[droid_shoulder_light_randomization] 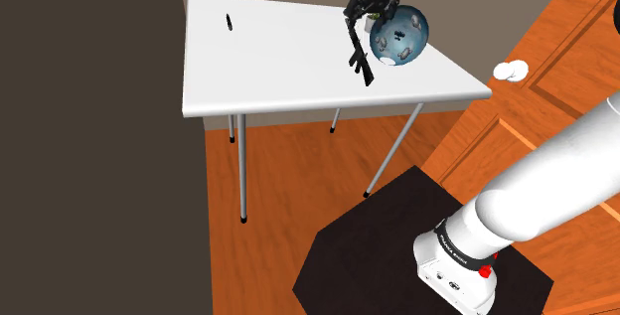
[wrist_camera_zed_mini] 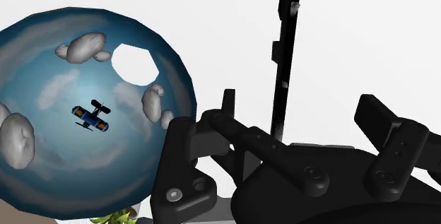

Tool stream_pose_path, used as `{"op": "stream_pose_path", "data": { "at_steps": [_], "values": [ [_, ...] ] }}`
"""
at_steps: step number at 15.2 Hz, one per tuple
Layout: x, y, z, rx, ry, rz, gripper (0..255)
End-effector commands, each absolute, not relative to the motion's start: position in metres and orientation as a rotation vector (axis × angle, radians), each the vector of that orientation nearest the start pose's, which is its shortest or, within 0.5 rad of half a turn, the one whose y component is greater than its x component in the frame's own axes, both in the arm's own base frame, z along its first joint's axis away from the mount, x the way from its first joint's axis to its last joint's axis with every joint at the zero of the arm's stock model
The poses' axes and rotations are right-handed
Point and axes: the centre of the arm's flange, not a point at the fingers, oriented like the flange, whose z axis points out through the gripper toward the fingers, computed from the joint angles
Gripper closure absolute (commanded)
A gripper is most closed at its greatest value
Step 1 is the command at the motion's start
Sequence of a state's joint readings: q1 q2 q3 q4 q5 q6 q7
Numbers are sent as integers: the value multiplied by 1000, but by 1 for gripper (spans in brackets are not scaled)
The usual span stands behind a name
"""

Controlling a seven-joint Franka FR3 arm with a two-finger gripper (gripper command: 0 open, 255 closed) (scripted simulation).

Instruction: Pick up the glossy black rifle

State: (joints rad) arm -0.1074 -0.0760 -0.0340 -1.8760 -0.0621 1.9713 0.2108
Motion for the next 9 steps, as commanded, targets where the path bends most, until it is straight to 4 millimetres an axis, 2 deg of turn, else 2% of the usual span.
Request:
{"op": "stream_pose_path", "data": {
  "at_steps": [1,7,9],
  "values": [
    [560,-88,547,-3131,546,-279,0],
    [560,-88,516,-3131,546,-279,0],
    [560,-88,513,-3131,546,-279,0]
  ]
}}
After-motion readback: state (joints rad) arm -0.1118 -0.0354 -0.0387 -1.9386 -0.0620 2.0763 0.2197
